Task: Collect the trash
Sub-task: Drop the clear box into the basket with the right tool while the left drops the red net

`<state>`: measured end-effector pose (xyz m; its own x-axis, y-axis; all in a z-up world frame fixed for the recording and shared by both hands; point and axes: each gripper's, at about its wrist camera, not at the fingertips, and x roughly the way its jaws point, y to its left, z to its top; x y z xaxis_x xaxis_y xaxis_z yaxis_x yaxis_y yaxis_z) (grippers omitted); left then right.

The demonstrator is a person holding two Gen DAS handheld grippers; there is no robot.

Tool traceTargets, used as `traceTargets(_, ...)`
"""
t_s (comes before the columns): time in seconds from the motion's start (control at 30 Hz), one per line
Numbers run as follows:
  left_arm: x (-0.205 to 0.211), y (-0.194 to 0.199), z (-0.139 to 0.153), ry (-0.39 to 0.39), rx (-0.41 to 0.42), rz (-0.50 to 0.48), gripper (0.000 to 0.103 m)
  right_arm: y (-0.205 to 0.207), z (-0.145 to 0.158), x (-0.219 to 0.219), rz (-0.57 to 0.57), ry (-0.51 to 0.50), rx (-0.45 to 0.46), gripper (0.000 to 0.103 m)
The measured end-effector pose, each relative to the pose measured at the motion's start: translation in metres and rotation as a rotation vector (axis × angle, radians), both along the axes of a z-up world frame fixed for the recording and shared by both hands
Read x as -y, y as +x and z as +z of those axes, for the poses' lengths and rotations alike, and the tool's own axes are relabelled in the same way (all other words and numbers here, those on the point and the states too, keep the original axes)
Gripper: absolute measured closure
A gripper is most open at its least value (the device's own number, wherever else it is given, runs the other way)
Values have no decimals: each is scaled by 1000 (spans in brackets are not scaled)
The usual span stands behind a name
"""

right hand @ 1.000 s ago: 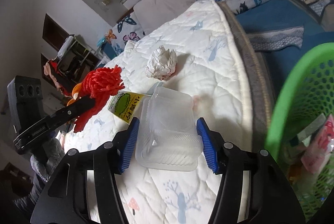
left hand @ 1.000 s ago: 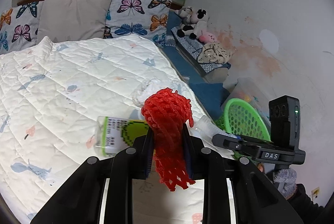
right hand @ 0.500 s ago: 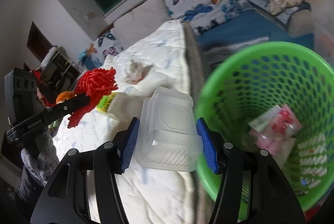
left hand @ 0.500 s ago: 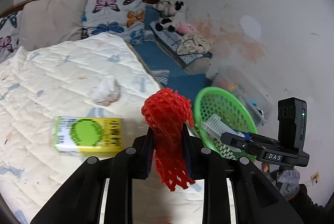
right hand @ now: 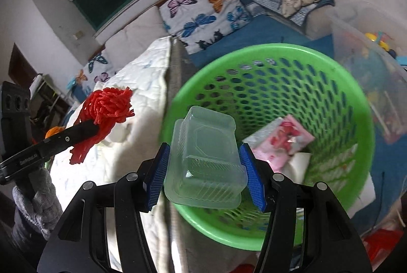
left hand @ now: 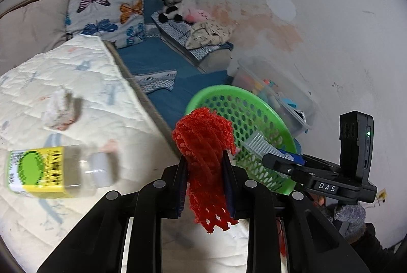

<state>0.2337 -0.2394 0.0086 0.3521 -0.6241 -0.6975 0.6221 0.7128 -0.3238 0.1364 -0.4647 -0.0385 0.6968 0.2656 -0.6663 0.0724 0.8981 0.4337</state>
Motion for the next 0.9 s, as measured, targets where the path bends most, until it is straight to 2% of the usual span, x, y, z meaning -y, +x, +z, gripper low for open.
traceTargets(0.3,50,-5,-11,40,-10,-57,79,-11,-4,23,-67,-18,-15,44)
traceTargets(0.43,62,-6,-16,51,-16,-69,78,-15,-5,31,-85,-21,-15,40)
traceTargets(0.5,67,-6,-20,49,-30,-77,75,-17,-4,34,-93,-30,-13,39)
traceTargets(0.57,70,-6,-23,49,-37,-75,67,-19,-3,35,-98,-37,-10,38)
traceTargets(0.7,70,-6,-28,45,-49,-79,62,-22,1,35,-103,-58,-2,34)
traceTargets(0.77,71,-7,-28,48,-39,-73,54,-23,3,34,-103,-78,6,33)
traceTargets(0.9,65,-8,-26,41,-37,-64,52,-24,7,28,-105,-112,28,28)
